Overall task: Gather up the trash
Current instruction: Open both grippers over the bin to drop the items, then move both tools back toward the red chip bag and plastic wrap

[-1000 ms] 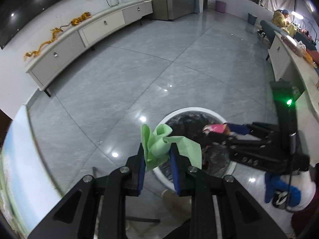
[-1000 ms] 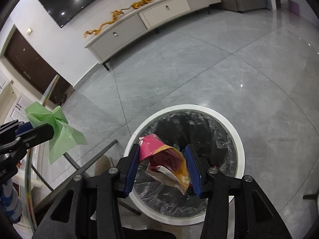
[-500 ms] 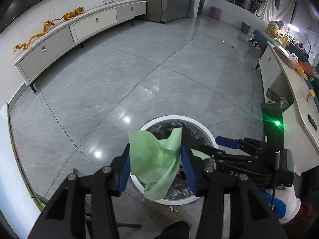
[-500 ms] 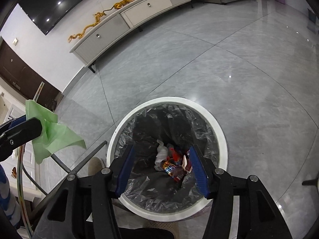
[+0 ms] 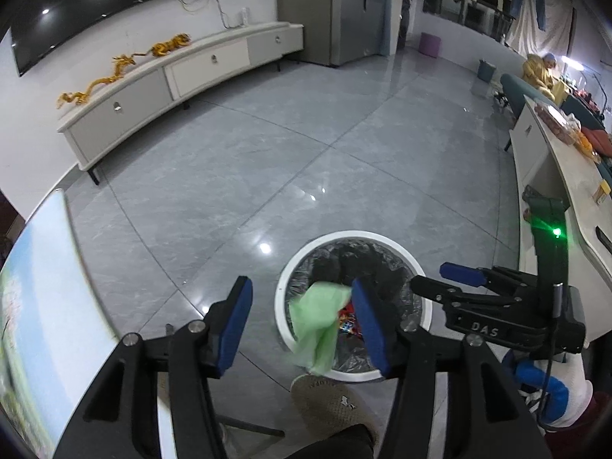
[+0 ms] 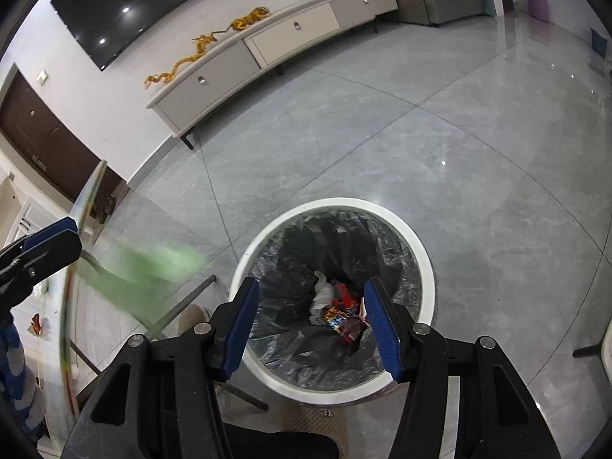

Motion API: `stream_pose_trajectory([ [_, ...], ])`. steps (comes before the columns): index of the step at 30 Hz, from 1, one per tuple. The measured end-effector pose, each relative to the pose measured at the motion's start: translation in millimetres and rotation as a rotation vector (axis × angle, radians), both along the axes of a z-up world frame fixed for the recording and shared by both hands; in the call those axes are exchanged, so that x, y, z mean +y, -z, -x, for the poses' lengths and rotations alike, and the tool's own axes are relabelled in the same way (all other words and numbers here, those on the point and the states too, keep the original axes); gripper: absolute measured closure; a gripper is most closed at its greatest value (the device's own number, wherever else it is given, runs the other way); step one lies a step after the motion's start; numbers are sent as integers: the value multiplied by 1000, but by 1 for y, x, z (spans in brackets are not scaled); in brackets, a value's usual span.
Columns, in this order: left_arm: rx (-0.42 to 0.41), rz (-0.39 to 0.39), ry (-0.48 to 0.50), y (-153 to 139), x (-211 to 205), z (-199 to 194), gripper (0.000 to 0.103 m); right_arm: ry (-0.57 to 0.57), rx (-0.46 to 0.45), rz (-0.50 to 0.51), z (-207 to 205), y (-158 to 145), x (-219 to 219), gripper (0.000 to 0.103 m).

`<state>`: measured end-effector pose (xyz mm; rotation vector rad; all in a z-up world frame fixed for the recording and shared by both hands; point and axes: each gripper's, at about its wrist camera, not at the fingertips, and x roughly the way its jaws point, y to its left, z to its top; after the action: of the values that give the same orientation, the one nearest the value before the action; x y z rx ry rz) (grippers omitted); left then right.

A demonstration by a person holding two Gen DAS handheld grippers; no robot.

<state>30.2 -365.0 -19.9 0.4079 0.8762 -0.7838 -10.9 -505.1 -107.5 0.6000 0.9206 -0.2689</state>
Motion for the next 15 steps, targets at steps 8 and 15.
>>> stream_pose_trajectory([
  [8, -78, 46, -97, -28, 54, 10, 51, -48, -53, 44, 4, -35, 29, 47],
  [15, -102, 96, -196, -50, 123, 15, 51, -89, -92, 84, 7, -66, 59, 47],
])
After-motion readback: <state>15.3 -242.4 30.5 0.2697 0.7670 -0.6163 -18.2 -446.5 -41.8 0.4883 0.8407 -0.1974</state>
